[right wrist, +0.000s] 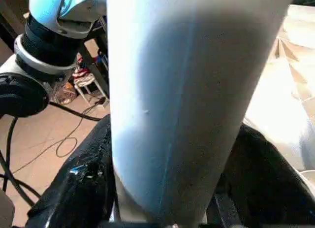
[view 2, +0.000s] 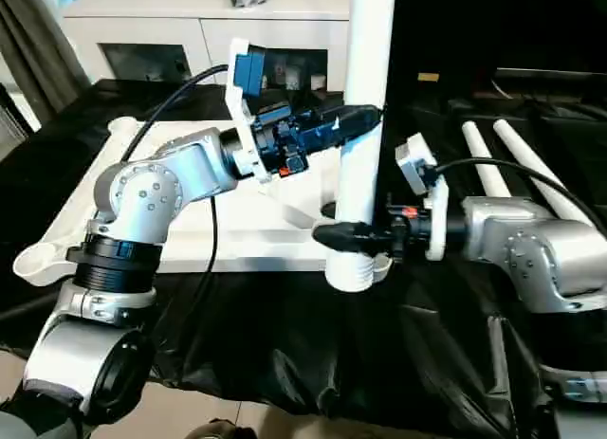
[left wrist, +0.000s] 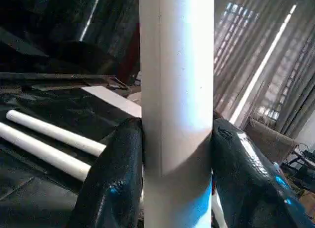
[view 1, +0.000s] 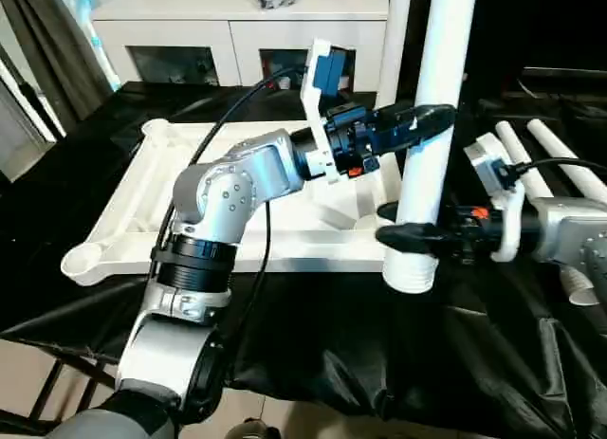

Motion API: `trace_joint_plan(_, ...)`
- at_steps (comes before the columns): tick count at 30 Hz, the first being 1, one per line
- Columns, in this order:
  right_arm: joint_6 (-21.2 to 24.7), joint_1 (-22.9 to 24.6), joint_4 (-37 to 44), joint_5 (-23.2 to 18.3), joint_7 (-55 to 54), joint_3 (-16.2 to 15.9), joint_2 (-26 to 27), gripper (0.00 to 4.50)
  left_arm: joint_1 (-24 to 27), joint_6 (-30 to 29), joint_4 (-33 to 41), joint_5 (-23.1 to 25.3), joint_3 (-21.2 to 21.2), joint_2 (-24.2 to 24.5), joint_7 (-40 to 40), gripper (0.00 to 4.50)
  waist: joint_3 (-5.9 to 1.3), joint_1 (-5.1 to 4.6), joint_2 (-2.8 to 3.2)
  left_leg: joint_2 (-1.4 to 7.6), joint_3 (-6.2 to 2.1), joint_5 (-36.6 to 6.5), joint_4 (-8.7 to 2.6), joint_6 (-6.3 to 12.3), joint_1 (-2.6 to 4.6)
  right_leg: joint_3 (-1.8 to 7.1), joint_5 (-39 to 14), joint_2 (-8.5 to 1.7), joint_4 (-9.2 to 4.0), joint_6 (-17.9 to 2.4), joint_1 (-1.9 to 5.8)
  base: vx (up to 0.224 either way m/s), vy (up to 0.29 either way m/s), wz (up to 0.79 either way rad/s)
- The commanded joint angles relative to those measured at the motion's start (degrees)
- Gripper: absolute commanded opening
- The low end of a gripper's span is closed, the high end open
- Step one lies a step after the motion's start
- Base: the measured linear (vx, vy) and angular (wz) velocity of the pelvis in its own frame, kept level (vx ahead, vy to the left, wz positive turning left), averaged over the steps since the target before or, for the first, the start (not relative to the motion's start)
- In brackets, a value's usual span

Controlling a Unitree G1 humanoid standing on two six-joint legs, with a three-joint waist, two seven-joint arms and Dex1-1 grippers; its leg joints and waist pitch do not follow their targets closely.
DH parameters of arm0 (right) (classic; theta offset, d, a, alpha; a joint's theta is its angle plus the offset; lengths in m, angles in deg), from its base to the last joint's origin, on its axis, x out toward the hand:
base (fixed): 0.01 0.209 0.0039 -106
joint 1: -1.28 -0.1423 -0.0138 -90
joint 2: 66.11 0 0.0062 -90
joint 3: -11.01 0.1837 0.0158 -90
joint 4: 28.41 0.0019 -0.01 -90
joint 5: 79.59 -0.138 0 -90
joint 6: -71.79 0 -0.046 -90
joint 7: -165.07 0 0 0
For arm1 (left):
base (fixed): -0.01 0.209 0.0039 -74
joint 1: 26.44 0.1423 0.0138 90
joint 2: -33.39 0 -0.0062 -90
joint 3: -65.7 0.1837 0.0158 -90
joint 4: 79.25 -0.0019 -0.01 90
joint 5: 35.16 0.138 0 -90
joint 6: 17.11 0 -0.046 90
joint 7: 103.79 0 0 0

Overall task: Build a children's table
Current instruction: Pick table leg, then insert table leg to table base

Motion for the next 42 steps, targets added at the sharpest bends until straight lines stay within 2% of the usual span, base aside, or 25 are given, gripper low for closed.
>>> trace_joint_plan(1, -0.7, -0.2, -0.7, 0.3, 0.4, -0.5, -0.7, 3.01, -0.6, -0.2, 0.9, -0.3, 0.1, 0.7, -0.8, 1.79, -4.33, -0.01, -2.15, 2.47, -1.31, -4.9, -3.3, 5.28, 1.21, 1.98, -12.2, -2.8, -4.25, -12.8, 3.13, 0.0, 0.0, 0.0)
trace_joint_plan(4, -0.1, -0.3, -1.8, 0.6, 0.0, -0.7, -0.6, 3.01, -0.6, -0.2, 1.0, -0.4, 0.2, 0.7, -1.0, 1.79, -4.38, 0.02, -2.05, 2.5, -1.35, -4.4, -3.25, 5.66, 1.23, 1.9, -11.8, -2.76, -4.18, -13.2, 3.1, 0.0, 0.0, 0.0)
trace_joint_plan(6, 0.3, -0.3, -2.0, 0.3, 0.0, -0.7, -0.5, 2.73, -0.6, -0.3, 1.1, -0.5, 0.2, 0.6, -1.0, 1.78, -4.38, 0.02, -2.08, 2.5, -1.34, -4.5, -3.24, 5.63, 1.24, 1.89, -11.8, -2.74, -4.17, -13.2, 3.13, 0.0, 0.0, 0.0)
trace_joint_plan(11, 0.8, 0.0, -1.9, 0.0, 0.0, -1.0, -0.1, 2.54, -0.5, -0.3, 1.3, -0.6, 0.3, 0.5, -1.0, 1.78, -4.38, 0.05, -2.08, 2.53, -1.35, -4.6, -3.25, 5.62, 1.24, 1.88, -12.0, -2.76, -4.16, -13.2, 3.15, 0.0, 0.0, 0.0)
trace_joint_plan(19, 1.0, 0.0, -2.4, -0.3, 0.0, -1.3, 0.8, 1.93, -0.4, -0.4, 1.6, -0.7, 0.8, -0.1, -1.1, 1.78, -4.44, 0.08, -2.0, 2.51, -1.36, -4.4, -3.21, 5.66, 1.22, 1.88, -11.4, -2.75, -4.1, -13.4, 3.17, 0.0, 0.0, 0.0)
trace_joint_plan(27, -0.1, 0.7, -2.3, -0.1, -1.4, -0.5, 1.9, 1.9, -0.9, -0.1, 0.9, -0.2, 0.6, 0.0, -0.7, 1.78, -4.48, 0.06, -1.8, 2.54, -1.41, -4.7, -3.23, 5.43, 1.26, 1.85, -10.9, -2.73, -4.08, -13.5, 3.15, 0.0, 0.0, 0.0)
trace_joint_plan(29, -1.0, 1.1, -2.2, 0.2, -2.4, 0.0, 2.4, 1.9, -1.2, 0.1, 0.3, 0.2, 0.3, -0.2, 0.4, 2.34, -4.52, 0.12, -1.55, 2.48, -1.42, -4.6, -3.18, 5.41, 1.27, 1.84, -10.6, -2.74, -4.0, -13.7, 3.16, 0.0, 0.0, 0.0)
trace_joint_plan(30, -1.1, 1.1, -2.3, 0.3, -3.3, 0.4, 2.8, 1.9, -1.5, -0.6, -0.3, -0.6, -0.5, -0.5, 0.7, 2.48, -4.47, 0.04, -1.65, 2.49, -1.38, -4.7, -3.2, 5.42, 1.26, 1.85, -10.5, -2.7, -4.1, -13.6, 3.12, 0.0, 0.0, 0.0)
trace_joint_plan(33, -2.3, 1.5, -2.3, -0.1, -5.9, 2.5, 4.9, 1.9, -1.5, 0.6, 0.1, -1.7, -1.6, -0.7, -0.4, 2.55, -4.53, 0.03, -1.38, 2.46, -1.47, -4.9, -3.28, 5.03, 1.29, 1.79, -10.5, -2.76, -4.06, -13.7, 3.16, 0.0, 0.0, 0.0)
trace_joint_plan(34, -3.0, 1.8, -1.9, -0.7, -7.8, 4.3, 6.4, 1.9, -1.5, 3.5, 0.5, -1.3, -2.7, -1.3, 0.4, 2.78, -4.52, -0.02, -1.44, 2.45, -1.48, -5.1, -3.3, 5.0, 1.22, 1.74, -10.2, -2.74, -4.07, -13.8, 3.22, 0.0, 0.0, 0.0)
trace_joint_plan(35, -3.6, 2.1, -1.5, -1.0, -9.4, 5.6, 7.5, 1.9, -1.6, 6.8, 0.3, -0.8, -4.4, -2.3, 2.5, 2.83, -4.49, -0.05, -1.15, 2.45, -1.48, -5.5, -3.32, 4.93, 1.2, 1.77, -10.4, -2.76, -4.21, -13.7, 3.13, 0.0, 0.0, 0.0)
trace_joint_plan(37, -4.0, 2.8, -0.8, -1.7, -11.3, 7.1, 8.9, 1.9, -2.3, 11.2, -1.0, -1.5, -8.3, -4.2, 6.3, 2.84, -4.54, -0.08, -1.34, 2.47, -1.49, -5.9, -3.36, 4.49, 1.2, 1.71, -10.0, -2.79, -4.25, -13.8, 3.33, 0.0, 0.0, 0.0)
trace_joint_plan(40, -5.3, 4.2, 0.2, -2.1, -14.3, 9.2, 10.9, 1.89, -2.5, 14.6, -2.3, -1.6, -11.1, -4.7, 8.8, 2.84, -4.55, -0.07, -1.27, 2.37, -1.54, -6.6, -3.41, 4.57, 1.25, 1.62, -10.0, -2.73, -4.33, -13.3, 3.32, 0.0, 0.0, 0.0)
trace_joint_plan(42, -7.5, 5.5, 0.8, -1.3, -17.3, 10.6, 12.4, 1.89, -1.7, 13.5, -3.1, -2.0, -11.6, -3.2, 6.9, 2.84, -4.49, -0.08, -0.99, 2.29, -1.49, -6.7, -3.49, 4.57, 1.29, 1.61, -11.3, -2.75, -4.48, -12.6, 3.14, 0.0, 0.0, 0.0)
